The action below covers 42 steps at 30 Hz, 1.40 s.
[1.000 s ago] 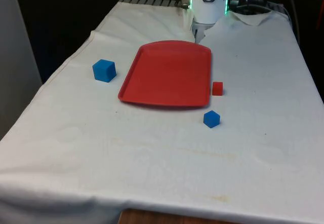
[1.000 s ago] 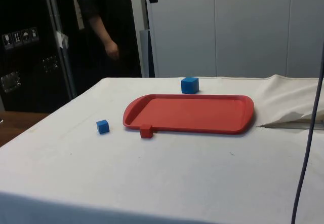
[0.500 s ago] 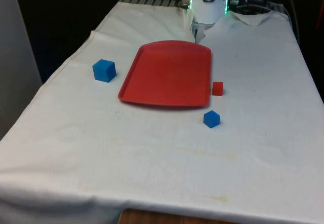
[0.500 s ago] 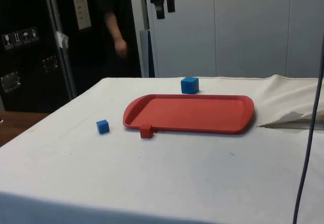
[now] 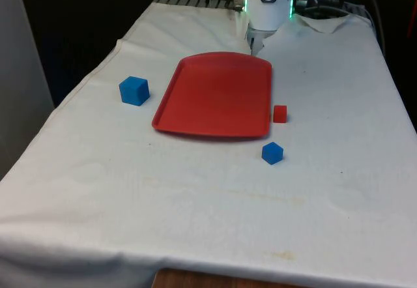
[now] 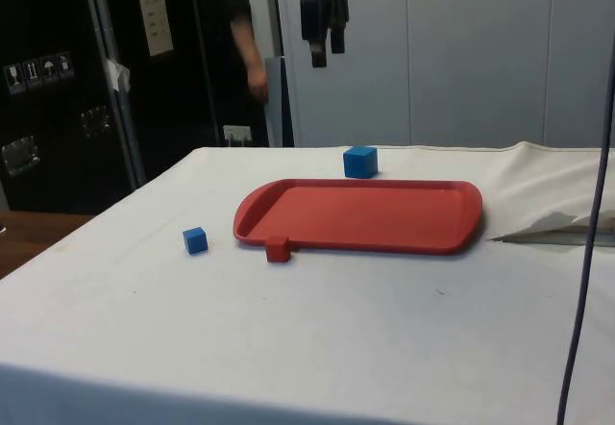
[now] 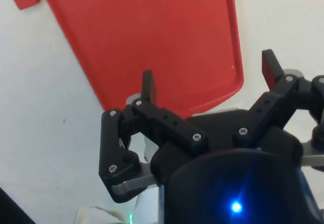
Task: Pick up the largest block and place it onto the tray.
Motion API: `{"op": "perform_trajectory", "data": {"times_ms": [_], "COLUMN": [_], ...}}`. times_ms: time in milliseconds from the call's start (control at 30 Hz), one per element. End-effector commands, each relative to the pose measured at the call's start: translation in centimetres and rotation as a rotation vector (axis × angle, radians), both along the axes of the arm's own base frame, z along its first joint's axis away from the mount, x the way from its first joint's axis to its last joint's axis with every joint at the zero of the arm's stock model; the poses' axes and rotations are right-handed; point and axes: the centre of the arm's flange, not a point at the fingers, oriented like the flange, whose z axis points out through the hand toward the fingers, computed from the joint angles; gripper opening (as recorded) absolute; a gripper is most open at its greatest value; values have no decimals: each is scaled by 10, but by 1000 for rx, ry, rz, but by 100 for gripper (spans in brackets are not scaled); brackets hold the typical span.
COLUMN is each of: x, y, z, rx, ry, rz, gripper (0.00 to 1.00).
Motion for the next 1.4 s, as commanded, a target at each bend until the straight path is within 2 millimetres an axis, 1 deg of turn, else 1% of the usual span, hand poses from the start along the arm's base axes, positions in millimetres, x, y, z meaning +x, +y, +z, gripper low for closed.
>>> {"op": "perform_trajectory", "data": {"times_ms": [0, 33, 67, 200, 233, 300, 333, 400, 600, 667, 900, 1000, 1167, 1200, 1233, 1367], "x": [-2, -3, -2, -7, -7, -8, -7, -9, -8, -10, -13, -14, -15, -14, -16, -16], "y": [-3, -5, -3, -13, -13, -18, -18, -25, -33, -40, -54, -58, -66, -65, -70, -77], "z": [-6, -9, -7, -26, -26, -35, -33, -43, -53, -58, -70, -73, -85, -83, -89, -97], "rx": [9, 9, 2, 12, 12, 12, 4, 10, -1, 0, -9, -11, -15, -21, -17, -17], "ry": [-9, -9, -1, -15, -15, -19, -11, -21, -13, -13, -11, -13, -20, -10, -21, -17], "rz": [2, 3, 0, 2, 2, 0, -1, -1, -14, -24, -46, -50, -54, -56, -58, -63], "gripper": [100, 100, 100, 100, 100, 100, 100, 100, 100, 100, 100, 100, 100, 100, 100, 100]}}
